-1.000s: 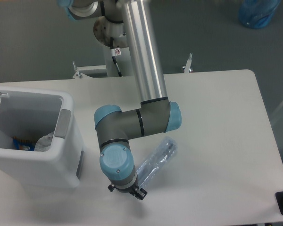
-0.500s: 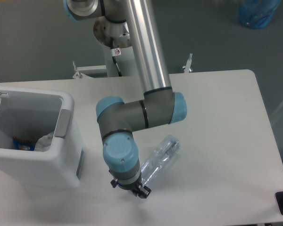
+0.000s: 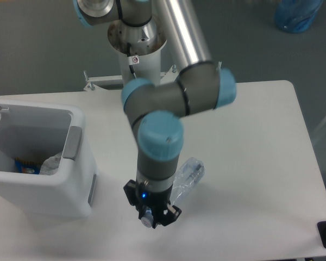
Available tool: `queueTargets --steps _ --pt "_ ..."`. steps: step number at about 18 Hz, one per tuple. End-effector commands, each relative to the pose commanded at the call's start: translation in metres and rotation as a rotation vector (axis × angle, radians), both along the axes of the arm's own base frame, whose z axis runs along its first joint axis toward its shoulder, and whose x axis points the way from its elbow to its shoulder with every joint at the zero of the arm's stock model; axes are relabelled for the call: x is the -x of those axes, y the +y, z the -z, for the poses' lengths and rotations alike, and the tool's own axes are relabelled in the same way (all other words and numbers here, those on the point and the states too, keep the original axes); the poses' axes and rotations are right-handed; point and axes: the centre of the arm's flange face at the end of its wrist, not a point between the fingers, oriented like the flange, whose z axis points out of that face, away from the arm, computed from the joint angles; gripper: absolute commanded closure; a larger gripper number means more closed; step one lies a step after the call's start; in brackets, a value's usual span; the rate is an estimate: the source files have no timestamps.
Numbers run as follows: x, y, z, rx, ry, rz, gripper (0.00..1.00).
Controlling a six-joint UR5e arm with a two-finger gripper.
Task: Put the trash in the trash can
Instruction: 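Carry the bottle over the trash bin and drop it inside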
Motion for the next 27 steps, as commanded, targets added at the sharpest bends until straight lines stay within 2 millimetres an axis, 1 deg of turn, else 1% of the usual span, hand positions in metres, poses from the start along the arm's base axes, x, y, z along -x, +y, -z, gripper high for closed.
queueTargets --steps 3,4,6,9,10,14,18,21,22,24,25,26,27 --pt "0.005 -0.011 -0.038 -0.144 -0.131 -0.057 0.89" --pt "0.007 -0.011 -0.049 -0.187 -0.167 -0.065 0.89" --pt "0.004 -0.007 -0.075 -0.255 -0.221 -0.077 0.89" --pt "-0.004 -0.002 -0.097 -0.341 -0.314 -0.065 0.89" --pt "-0.005 -0.001 -0.102 -0.366 -0.332 -0.059 0.89" --pt "-0.017 0.000 -0.132 -0.495 -0.388 -0.036 0.89" --pt "-0.023 -0.002 -0.185 -0.552 -0.426 -0.070 0.89" --pt "-0.036 -0.011 -0.210 -0.598 -0.489 -0.033 0.89" --pt "-0.039 -0.012 -0.214 -0.607 -0.503 -0.023 0.89" --pt "-0.046 -0.011 -0.216 -0.614 -0.547 0.000 0.89" --pt "-0.050 -0.008 -0.213 -0.612 -0.565 0.009 0.89" --pt "-0.056 -0.009 -0.214 -0.608 -0.576 0.009 0.89" --pt "-0.065 -0.013 -0.214 -0.603 -0.584 0.012 0.90"
